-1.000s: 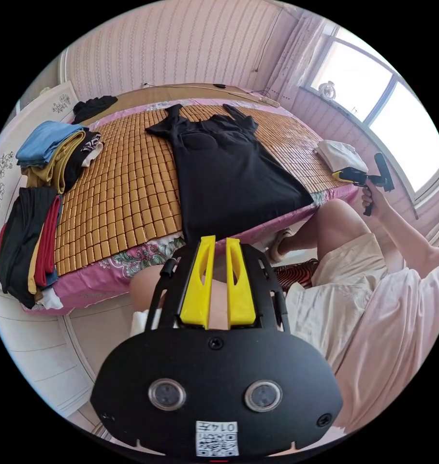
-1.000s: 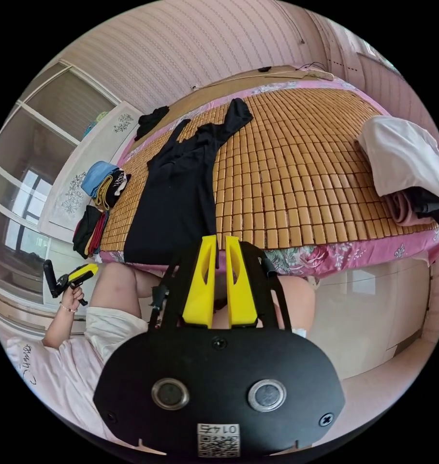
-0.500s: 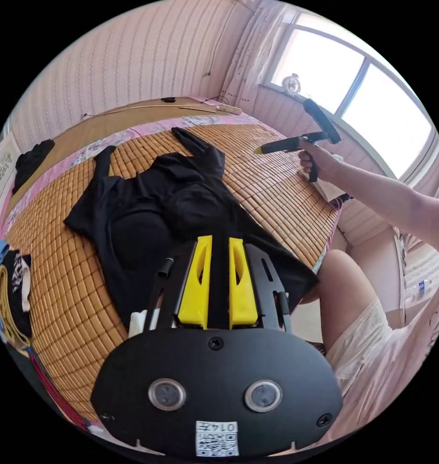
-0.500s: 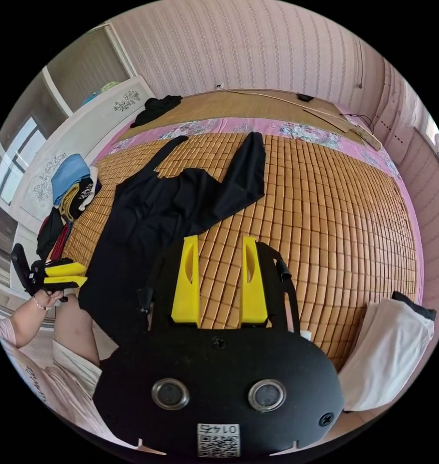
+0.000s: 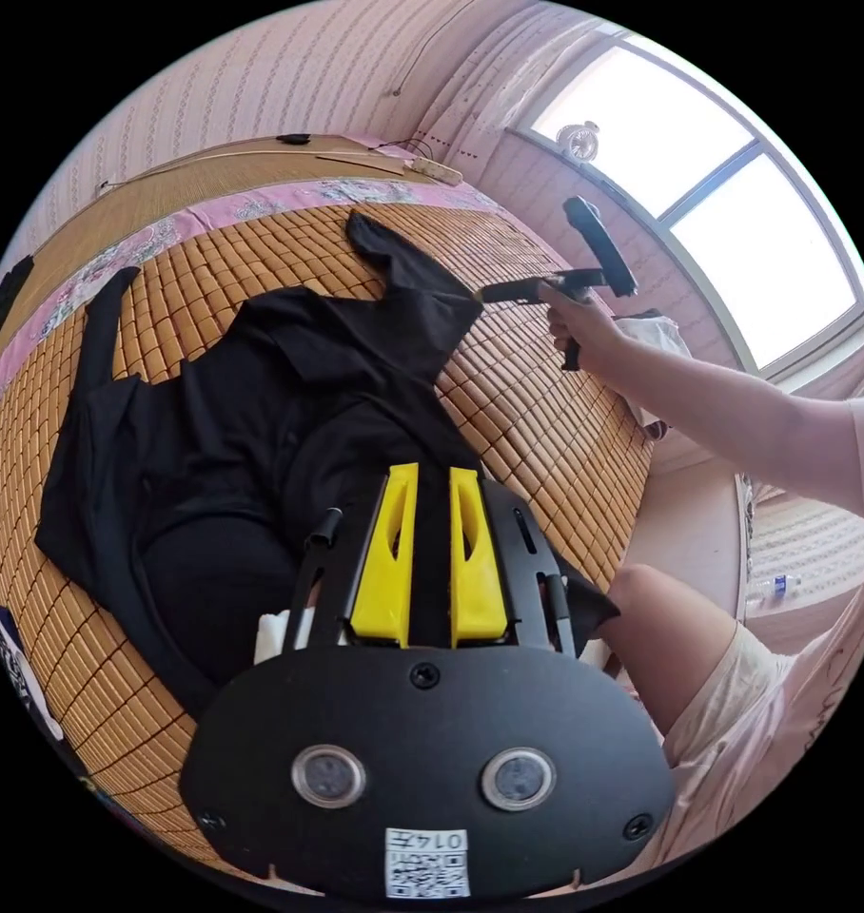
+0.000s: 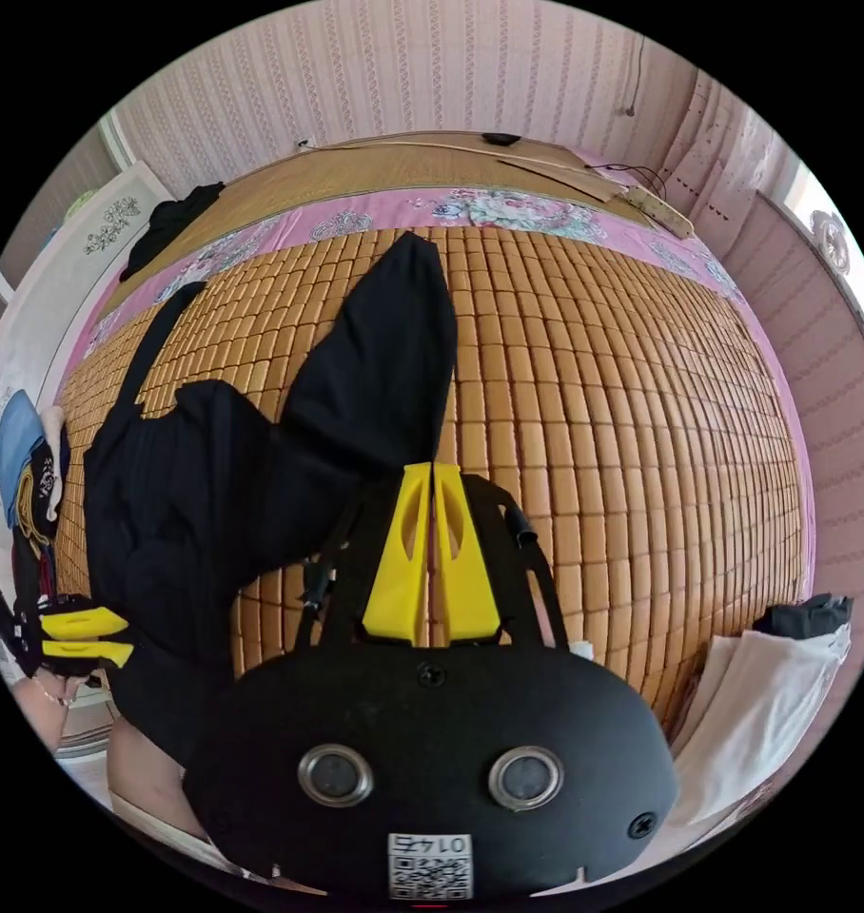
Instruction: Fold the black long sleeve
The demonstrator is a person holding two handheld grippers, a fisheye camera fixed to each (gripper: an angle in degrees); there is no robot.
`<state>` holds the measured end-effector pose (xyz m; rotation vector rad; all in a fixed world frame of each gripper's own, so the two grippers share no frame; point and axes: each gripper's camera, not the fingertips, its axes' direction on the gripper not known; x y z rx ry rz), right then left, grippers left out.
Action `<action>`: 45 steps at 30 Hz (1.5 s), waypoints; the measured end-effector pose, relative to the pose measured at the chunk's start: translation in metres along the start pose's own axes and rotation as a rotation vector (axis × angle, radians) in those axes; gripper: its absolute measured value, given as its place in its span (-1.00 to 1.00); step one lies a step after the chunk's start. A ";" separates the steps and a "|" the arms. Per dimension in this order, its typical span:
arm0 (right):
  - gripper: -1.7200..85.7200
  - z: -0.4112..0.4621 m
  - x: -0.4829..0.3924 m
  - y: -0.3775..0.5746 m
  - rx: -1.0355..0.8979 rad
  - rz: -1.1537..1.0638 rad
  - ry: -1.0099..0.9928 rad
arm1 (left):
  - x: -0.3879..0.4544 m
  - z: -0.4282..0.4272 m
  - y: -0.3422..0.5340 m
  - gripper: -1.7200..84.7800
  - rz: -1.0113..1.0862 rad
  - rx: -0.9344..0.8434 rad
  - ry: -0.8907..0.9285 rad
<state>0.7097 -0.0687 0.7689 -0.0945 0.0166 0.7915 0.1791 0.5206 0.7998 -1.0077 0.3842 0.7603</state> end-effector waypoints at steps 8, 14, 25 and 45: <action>-0.87 -0.092 0.059 0.173 -0.193 0.192 -0.154 | 0.019 0.022 -0.047 -0.82 0.048 -0.079 0.055; -0.78 -0.088 0.115 0.187 -0.179 0.355 -0.110 | 0.023 0.070 -0.113 -0.82 0.082 -0.111 0.010; -0.93 -0.035 0.163 0.153 -0.131 0.417 0.009 | 0.005 0.223 -0.221 -0.89 0.028 -0.264 -0.156; -0.86 -0.098 0.218 0.218 -0.330 0.446 -0.159 | -0.005 0.224 -0.242 -0.95 0.062 -0.146 -0.037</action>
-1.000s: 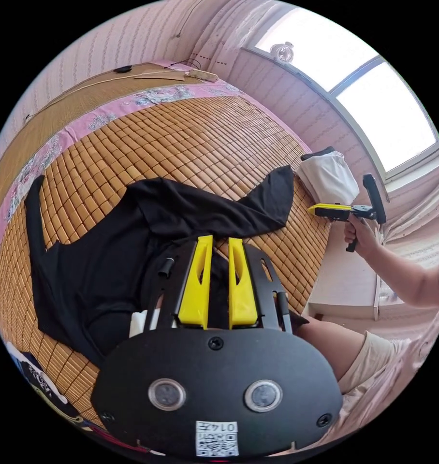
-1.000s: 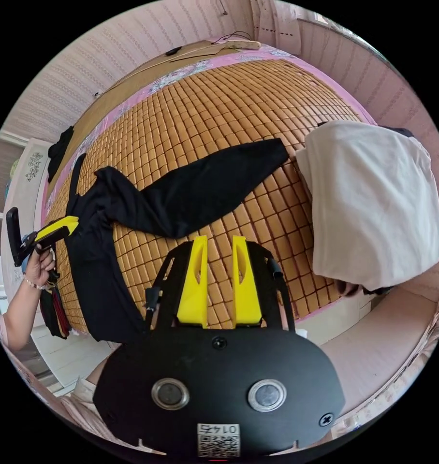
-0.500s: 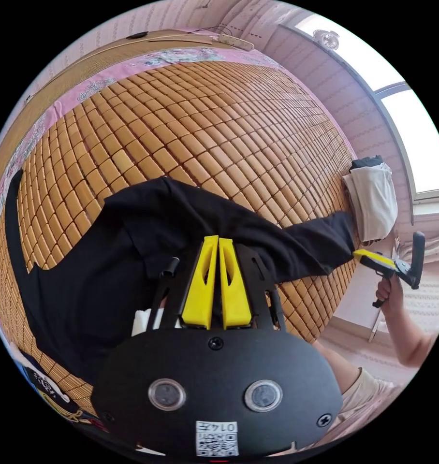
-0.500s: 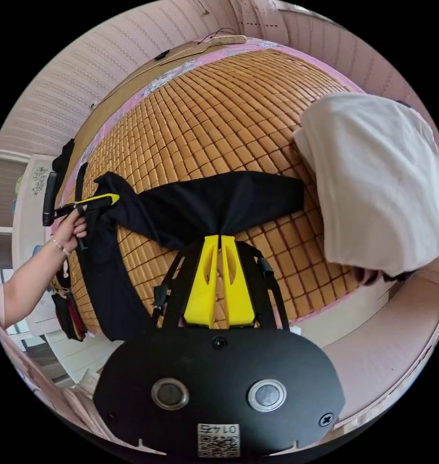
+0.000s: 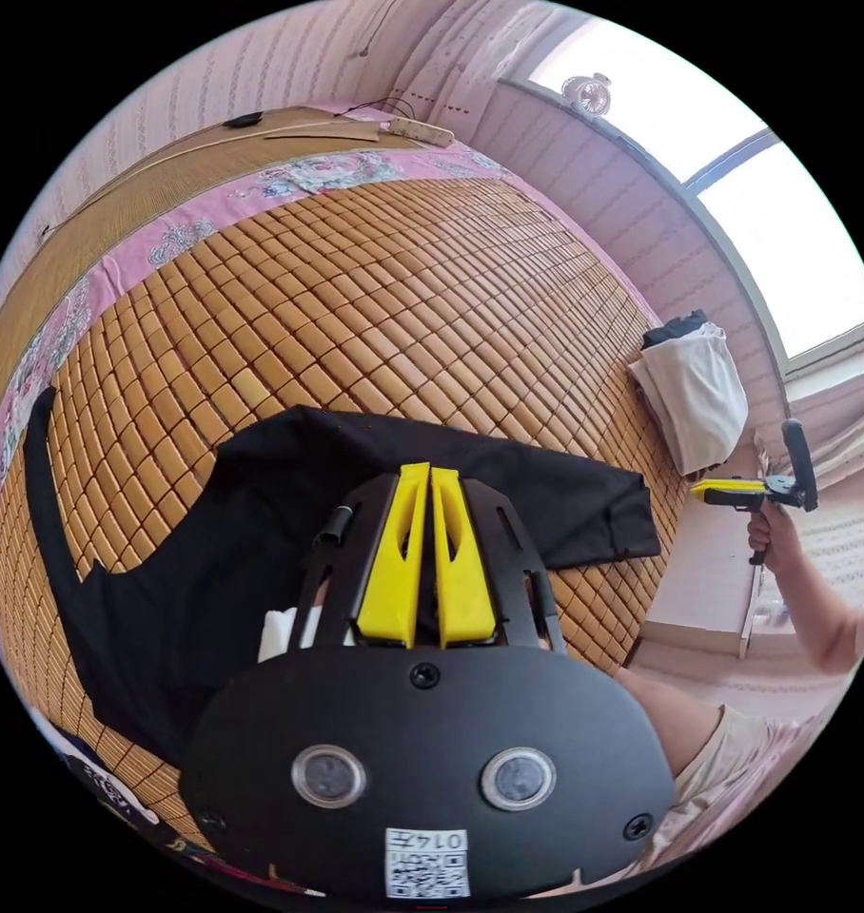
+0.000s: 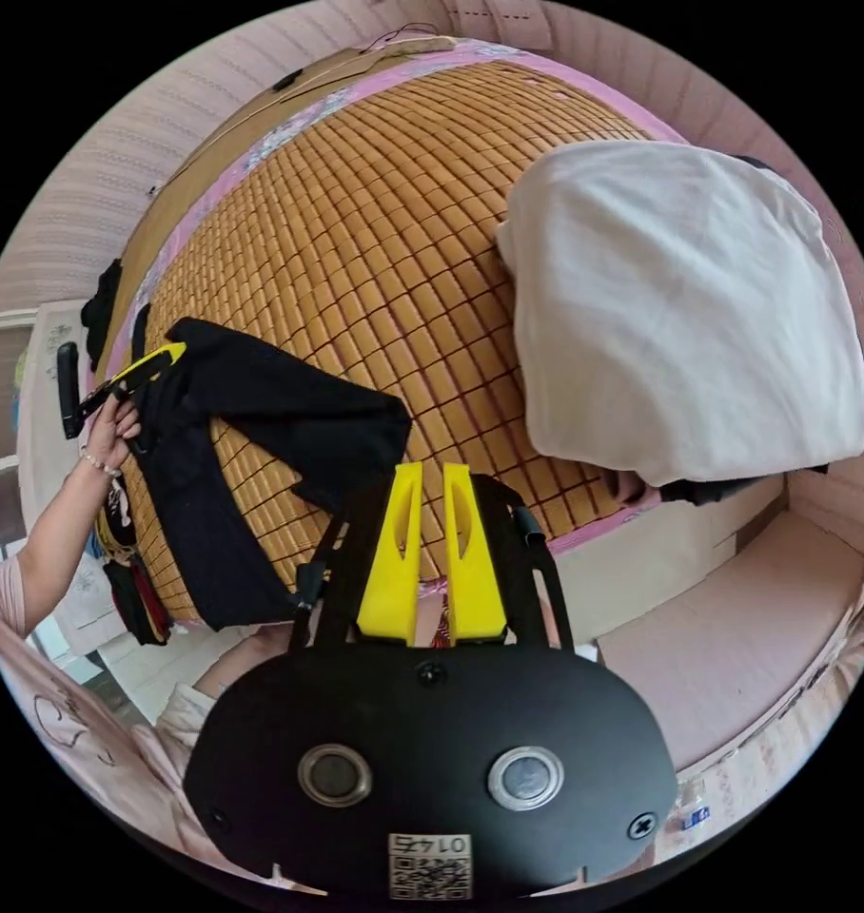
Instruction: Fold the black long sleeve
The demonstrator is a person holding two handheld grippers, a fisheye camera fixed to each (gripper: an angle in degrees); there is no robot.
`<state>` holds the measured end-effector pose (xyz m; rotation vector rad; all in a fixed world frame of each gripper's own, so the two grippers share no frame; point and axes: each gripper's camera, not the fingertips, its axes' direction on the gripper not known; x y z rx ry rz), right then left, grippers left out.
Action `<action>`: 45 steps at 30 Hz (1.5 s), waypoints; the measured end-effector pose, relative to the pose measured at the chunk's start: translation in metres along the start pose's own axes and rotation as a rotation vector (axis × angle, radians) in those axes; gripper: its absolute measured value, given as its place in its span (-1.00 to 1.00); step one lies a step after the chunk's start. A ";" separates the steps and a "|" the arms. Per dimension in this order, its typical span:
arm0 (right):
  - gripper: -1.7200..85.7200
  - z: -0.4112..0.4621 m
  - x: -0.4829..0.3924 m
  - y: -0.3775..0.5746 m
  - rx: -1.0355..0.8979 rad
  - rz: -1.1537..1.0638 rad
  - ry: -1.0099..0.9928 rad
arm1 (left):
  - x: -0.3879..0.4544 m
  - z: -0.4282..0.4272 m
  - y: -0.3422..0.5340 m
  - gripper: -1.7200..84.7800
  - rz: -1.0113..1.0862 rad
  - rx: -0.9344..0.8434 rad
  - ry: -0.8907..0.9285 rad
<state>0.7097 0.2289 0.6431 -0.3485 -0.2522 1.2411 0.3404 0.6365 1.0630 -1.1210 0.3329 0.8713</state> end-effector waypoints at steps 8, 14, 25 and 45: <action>-0.74 0.025 -0.056 0.020 0.111 -0.084 -0.084 | -0.025 -0.005 -0.013 -0.85 -0.086 0.031 -0.136; -0.78 0.077 -0.108 0.008 0.120 -0.095 0.050 | -0.046 0.033 -0.025 -0.88 -0.119 -0.095 -0.203; -0.95 0.022 0.021 0.096 0.310 0.458 -0.189 | -0.045 0.022 -0.018 -0.84 -0.083 -0.088 -0.180; -0.98 0.049 -0.082 0.025 0.259 0.290 0.197 | -0.051 -0.004 0.022 -0.84 -0.165 -0.021 -0.111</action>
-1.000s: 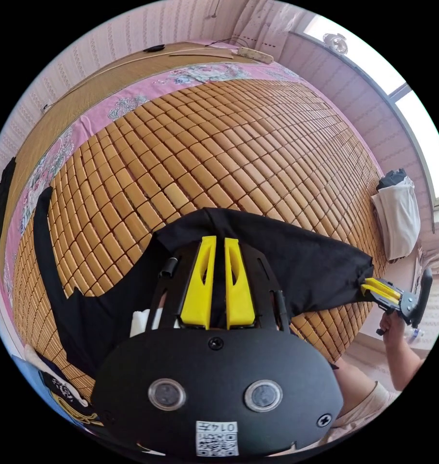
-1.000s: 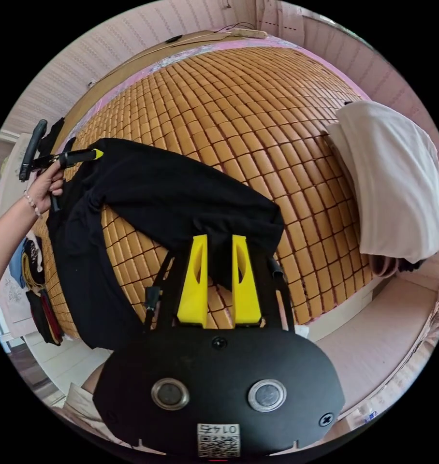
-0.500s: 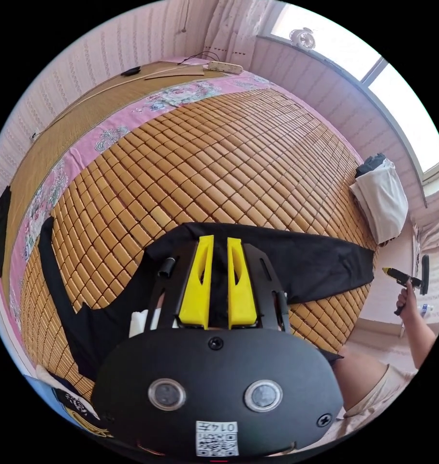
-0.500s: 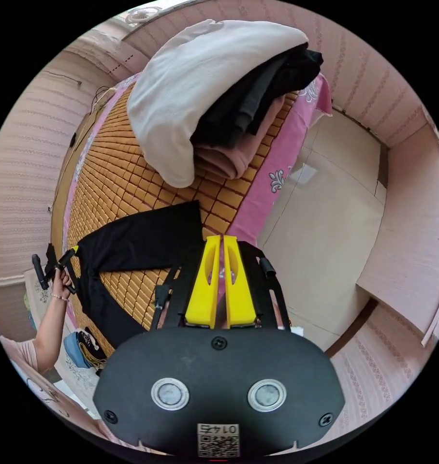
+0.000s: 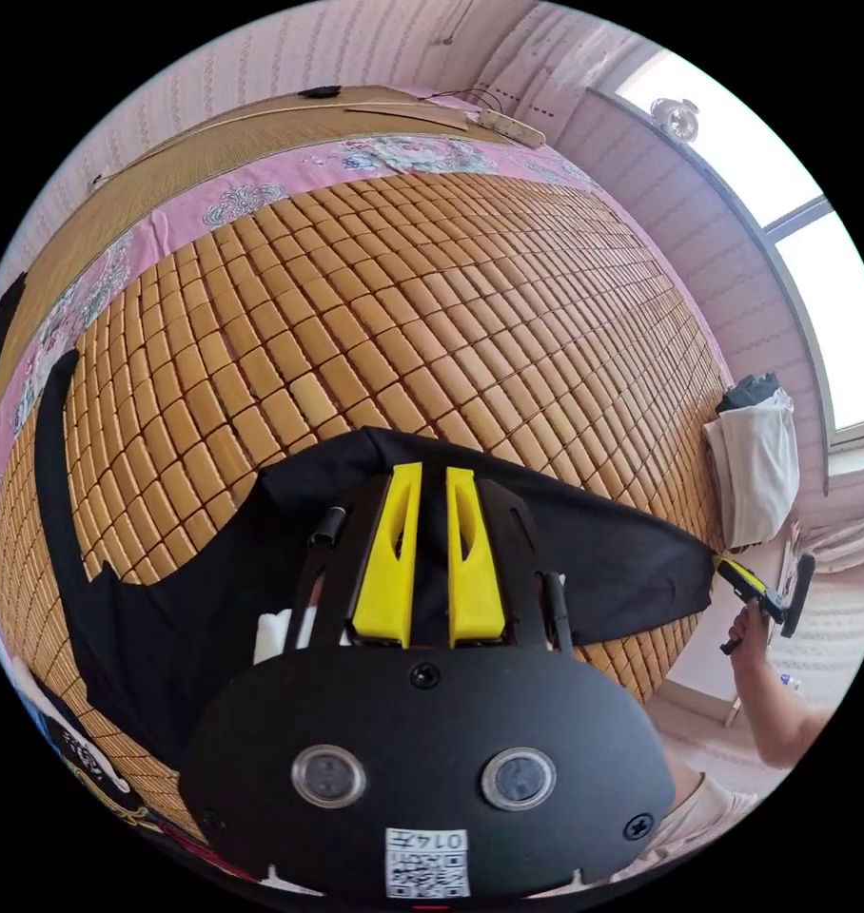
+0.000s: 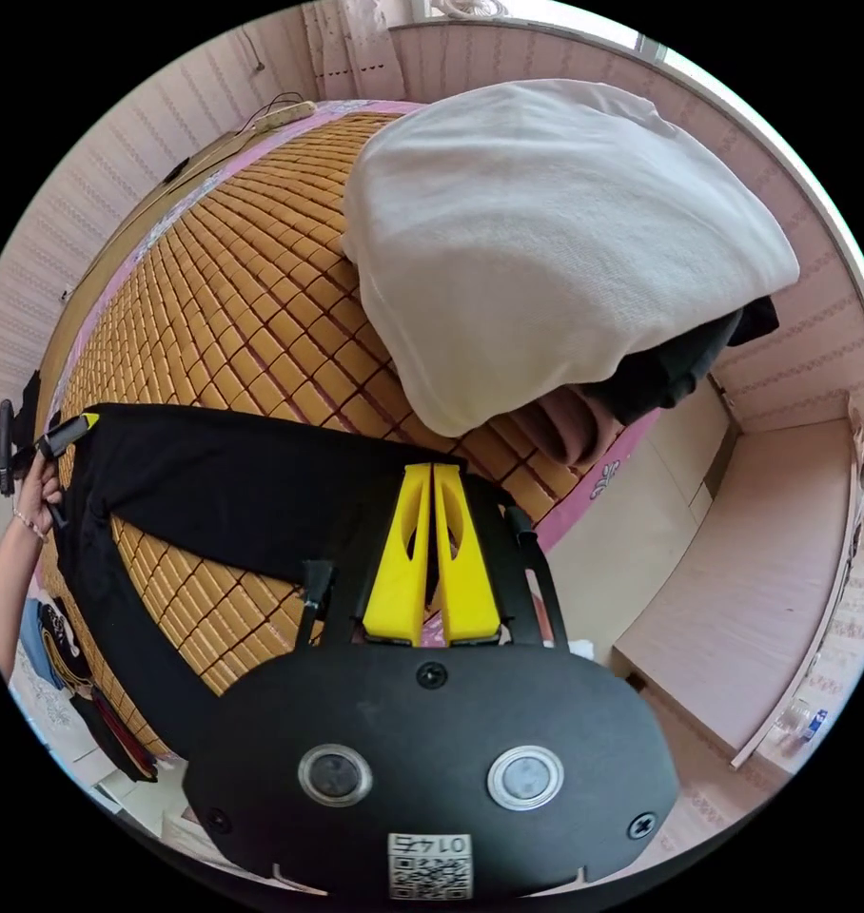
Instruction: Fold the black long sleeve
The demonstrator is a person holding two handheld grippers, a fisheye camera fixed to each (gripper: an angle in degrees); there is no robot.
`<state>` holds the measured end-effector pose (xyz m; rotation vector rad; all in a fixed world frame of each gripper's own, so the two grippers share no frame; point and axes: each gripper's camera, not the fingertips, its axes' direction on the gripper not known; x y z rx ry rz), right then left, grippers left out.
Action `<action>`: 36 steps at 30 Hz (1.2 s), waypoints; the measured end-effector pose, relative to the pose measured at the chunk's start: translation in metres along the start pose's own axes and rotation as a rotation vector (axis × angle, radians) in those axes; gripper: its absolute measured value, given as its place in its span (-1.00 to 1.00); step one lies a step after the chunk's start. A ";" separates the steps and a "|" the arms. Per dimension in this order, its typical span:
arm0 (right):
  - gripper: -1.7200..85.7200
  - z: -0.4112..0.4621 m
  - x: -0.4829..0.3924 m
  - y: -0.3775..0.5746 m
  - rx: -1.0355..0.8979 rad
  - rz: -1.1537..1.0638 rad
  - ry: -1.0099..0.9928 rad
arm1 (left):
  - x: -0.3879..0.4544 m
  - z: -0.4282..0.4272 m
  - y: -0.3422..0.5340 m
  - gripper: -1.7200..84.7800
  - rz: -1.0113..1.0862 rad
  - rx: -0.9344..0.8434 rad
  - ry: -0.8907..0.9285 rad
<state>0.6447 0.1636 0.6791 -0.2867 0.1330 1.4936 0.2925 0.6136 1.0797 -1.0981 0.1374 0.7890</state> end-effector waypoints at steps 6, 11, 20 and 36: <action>-0.98 -0.018 -0.034 -0.005 -0.038 -0.013 0.054 | -0.027 -0.080 0.074 -0.83 -0.062 0.188 0.102; -0.98 -0.049 -0.134 -0.005 -0.051 -0.271 0.029 | -0.060 -0.128 0.222 -0.83 -0.153 0.175 0.011; -0.92 -0.058 -0.511 -0.011 -0.013 -1.045 -0.257 | -0.131 -0.150 0.430 -0.83 -0.571 0.102 -0.037; -0.91 0.006 -0.950 0.030 -0.116 -1.284 0.120 | -0.165 -0.177 0.515 -0.85 -0.580 0.220 0.022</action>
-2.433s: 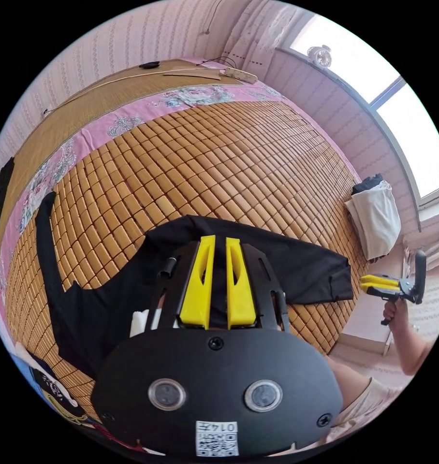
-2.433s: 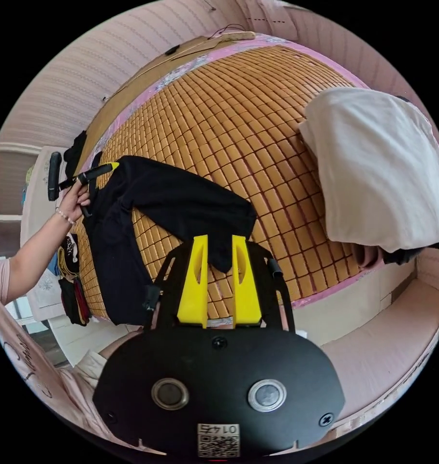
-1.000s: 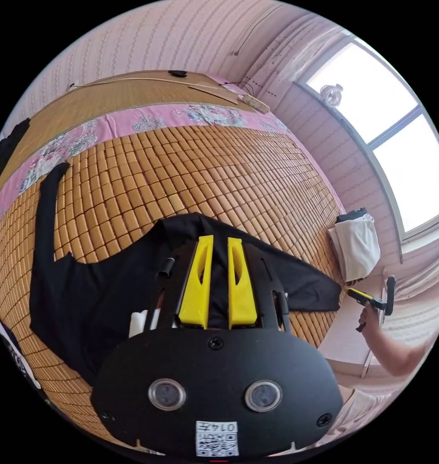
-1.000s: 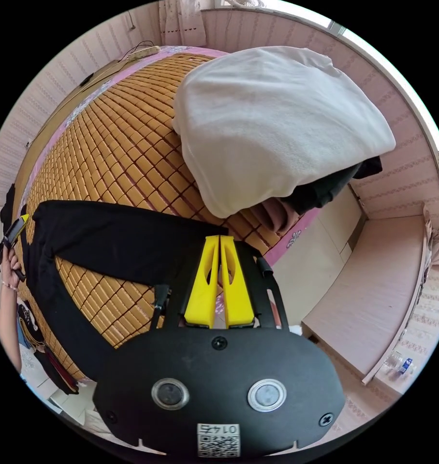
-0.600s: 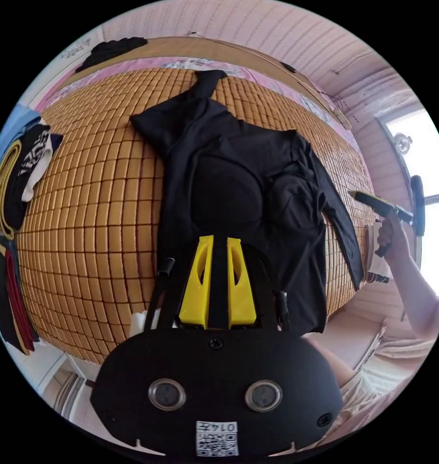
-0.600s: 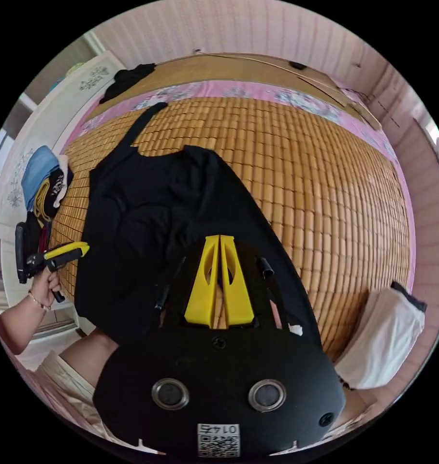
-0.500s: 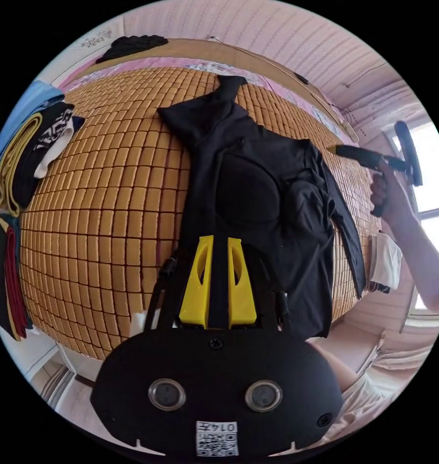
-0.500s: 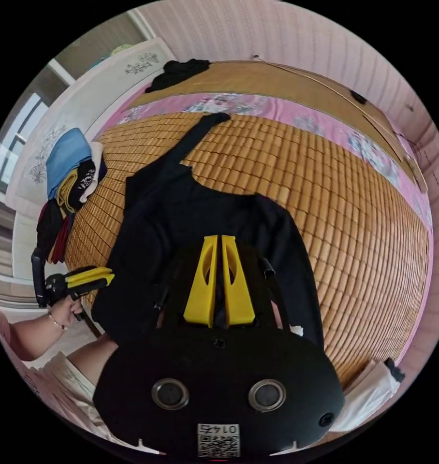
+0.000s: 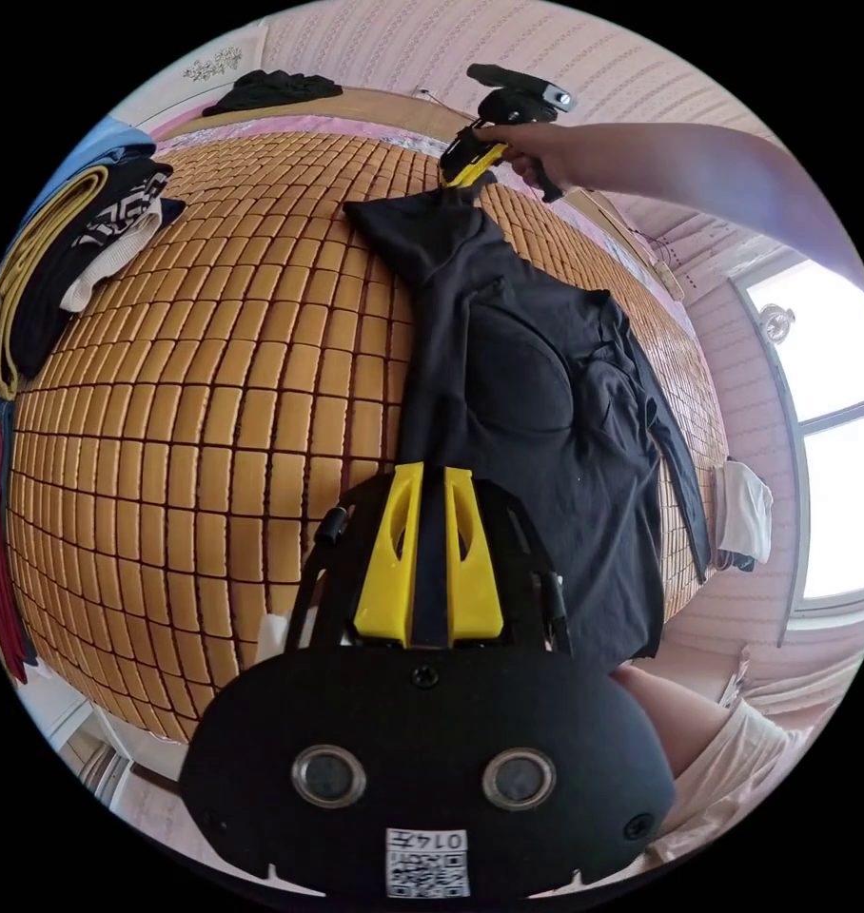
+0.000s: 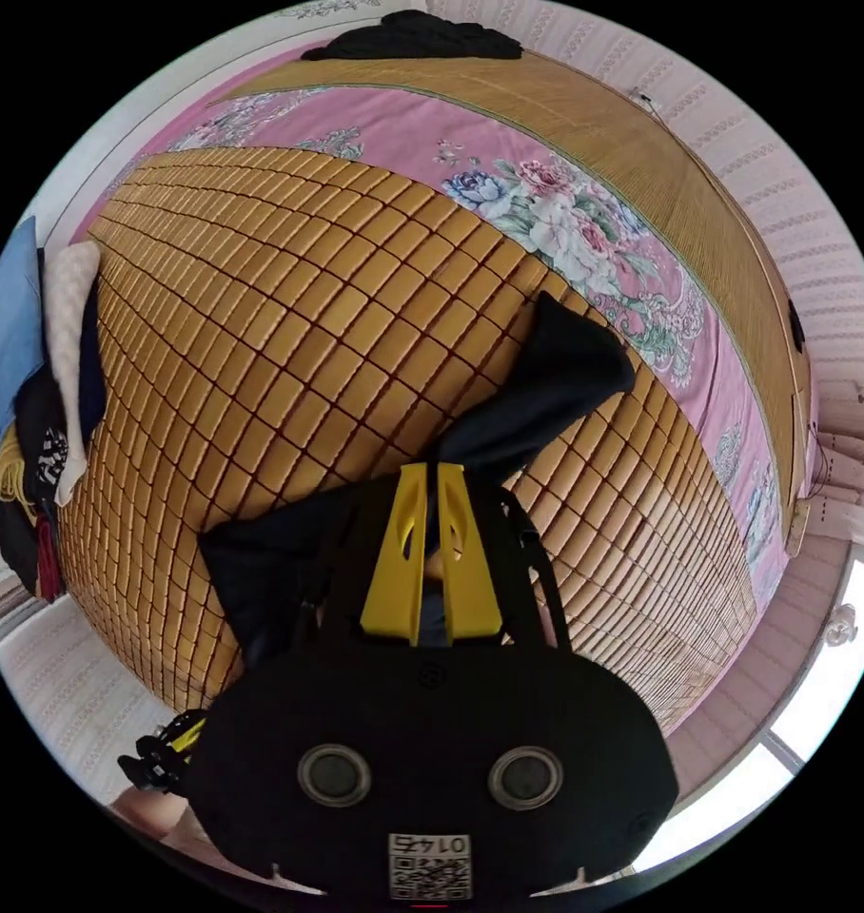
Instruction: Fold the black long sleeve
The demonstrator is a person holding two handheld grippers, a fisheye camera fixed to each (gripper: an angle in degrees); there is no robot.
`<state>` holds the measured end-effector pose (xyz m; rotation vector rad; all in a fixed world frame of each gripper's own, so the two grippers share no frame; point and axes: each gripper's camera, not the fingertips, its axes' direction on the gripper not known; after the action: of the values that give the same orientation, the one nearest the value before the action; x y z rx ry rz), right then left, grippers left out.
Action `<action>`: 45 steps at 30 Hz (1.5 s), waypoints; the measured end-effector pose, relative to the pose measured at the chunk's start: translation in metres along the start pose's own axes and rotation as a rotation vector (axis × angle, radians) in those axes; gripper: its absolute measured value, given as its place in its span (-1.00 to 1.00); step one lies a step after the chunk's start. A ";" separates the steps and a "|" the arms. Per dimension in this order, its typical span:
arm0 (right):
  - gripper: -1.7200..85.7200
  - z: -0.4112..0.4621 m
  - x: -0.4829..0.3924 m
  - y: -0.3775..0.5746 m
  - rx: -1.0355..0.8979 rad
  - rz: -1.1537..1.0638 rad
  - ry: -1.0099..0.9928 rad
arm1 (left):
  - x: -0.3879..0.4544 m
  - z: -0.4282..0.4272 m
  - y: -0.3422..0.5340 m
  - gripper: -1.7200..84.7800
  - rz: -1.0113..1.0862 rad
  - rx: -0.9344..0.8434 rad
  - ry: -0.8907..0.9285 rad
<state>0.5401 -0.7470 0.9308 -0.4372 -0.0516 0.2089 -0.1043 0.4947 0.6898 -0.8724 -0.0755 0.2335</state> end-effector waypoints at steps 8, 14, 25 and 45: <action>-0.93 -0.128 -0.111 0.042 0.467 -0.884 -0.080 | -0.004 -0.025 0.009 -0.82 0.013 -0.013 0.061; -0.81 -0.120 -0.086 0.027 0.386 -0.714 -0.246 | -0.006 -0.068 0.012 -0.82 0.030 0.044 0.044; -0.93 -0.012 -0.120 -0.006 0.067 -0.472 -0.045 | -0.055 -0.126 -0.130 -0.79 0.154 0.180 -0.255; -0.98 -0.012 -0.140 -0.022 0.143 -0.310 -0.080 | -0.033 -0.149 -0.173 -0.98 0.297 -0.031 -0.261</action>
<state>0.4081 -0.8009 0.9285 -0.2736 -0.1804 -0.0747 -0.0824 0.2683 0.7272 -0.8786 -0.1928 0.6258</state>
